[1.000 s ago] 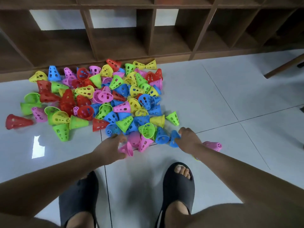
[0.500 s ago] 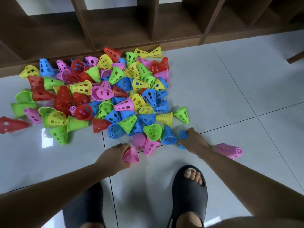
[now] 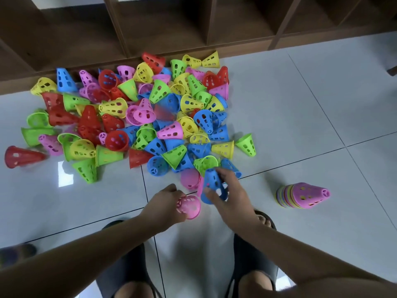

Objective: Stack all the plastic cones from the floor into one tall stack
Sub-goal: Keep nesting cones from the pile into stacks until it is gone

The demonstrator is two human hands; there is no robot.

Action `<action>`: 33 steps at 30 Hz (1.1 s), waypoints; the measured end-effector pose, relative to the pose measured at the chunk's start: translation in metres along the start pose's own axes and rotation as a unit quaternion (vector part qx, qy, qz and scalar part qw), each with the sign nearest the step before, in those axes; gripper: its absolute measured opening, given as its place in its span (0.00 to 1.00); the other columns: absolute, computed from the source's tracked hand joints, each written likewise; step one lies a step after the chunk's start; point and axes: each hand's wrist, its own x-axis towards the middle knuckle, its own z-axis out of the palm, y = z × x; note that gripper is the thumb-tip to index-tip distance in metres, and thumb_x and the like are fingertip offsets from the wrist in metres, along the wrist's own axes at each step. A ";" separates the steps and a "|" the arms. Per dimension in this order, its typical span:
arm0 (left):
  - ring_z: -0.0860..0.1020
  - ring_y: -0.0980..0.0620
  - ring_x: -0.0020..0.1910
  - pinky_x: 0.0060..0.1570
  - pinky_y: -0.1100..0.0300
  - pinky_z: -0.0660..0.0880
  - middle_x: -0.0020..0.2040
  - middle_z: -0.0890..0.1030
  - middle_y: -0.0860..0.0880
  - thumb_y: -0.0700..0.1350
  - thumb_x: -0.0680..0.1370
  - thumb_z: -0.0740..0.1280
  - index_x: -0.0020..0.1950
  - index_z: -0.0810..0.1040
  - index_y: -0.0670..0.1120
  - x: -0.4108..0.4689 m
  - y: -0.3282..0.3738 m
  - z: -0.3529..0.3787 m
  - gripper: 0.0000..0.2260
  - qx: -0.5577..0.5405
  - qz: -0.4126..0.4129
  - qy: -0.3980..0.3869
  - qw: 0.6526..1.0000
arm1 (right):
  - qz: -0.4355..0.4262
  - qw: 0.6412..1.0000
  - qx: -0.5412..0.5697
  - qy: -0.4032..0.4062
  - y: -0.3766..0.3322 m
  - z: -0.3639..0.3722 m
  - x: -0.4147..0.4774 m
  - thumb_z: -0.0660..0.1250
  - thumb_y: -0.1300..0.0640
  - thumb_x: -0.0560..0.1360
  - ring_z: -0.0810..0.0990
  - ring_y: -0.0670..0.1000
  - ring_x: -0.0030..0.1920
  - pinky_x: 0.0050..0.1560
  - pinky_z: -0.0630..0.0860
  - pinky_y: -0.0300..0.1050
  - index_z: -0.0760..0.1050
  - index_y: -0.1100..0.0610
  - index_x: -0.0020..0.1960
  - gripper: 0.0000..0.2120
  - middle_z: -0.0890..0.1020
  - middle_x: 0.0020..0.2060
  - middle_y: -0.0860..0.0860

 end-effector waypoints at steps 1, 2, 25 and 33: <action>0.81 0.45 0.44 0.48 0.53 0.80 0.48 0.75 0.52 0.53 0.67 0.77 0.60 0.84 0.49 0.001 0.005 0.000 0.22 -0.002 -0.001 0.006 1.000 | -0.001 1.000 -0.013 -0.016 -0.001 0.006 -0.001 0.73 0.43 0.78 0.78 0.41 0.62 0.59 0.75 0.37 0.70 0.39 0.69 0.22 0.79 0.61 0.38; 0.81 0.45 0.46 0.47 0.54 0.79 0.50 0.77 0.51 0.50 0.68 0.77 0.62 0.83 0.49 0.002 0.010 0.000 0.22 -0.004 -0.002 0.013 1.000 | 0.003 1.000 -0.017 -0.025 -0.001 0.010 -0.001 0.73 0.42 0.78 0.78 0.40 0.61 0.58 0.76 0.37 0.70 0.38 0.69 0.22 0.79 0.60 0.38; 0.81 0.54 0.45 0.46 0.49 0.82 0.52 0.80 0.56 0.50 0.75 0.73 0.58 0.77 0.52 0.028 -0.003 -0.024 0.13 -0.059 0.007 0.081 0.995 | -0.178 0.943 -0.253 -0.121 0.049 0.032 0.011 0.72 0.42 0.77 0.75 0.48 0.59 0.57 0.77 0.46 0.75 0.48 0.67 0.22 0.77 0.60 0.43; 0.79 0.52 0.53 0.44 0.62 0.74 0.65 0.71 0.55 0.51 0.78 0.74 0.71 0.75 0.58 0.038 0.003 -0.028 0.22 0.011 0.093 0.090 0.992 | -0.199 0.906 -0.331 -0.170 0.056 0.037 0.009 0.65 0.32 0.76 0.74 0.51 0.63 0.64 0.75 0.47 0.73 0.49 0.72 0.31 0.76 0.63 0.47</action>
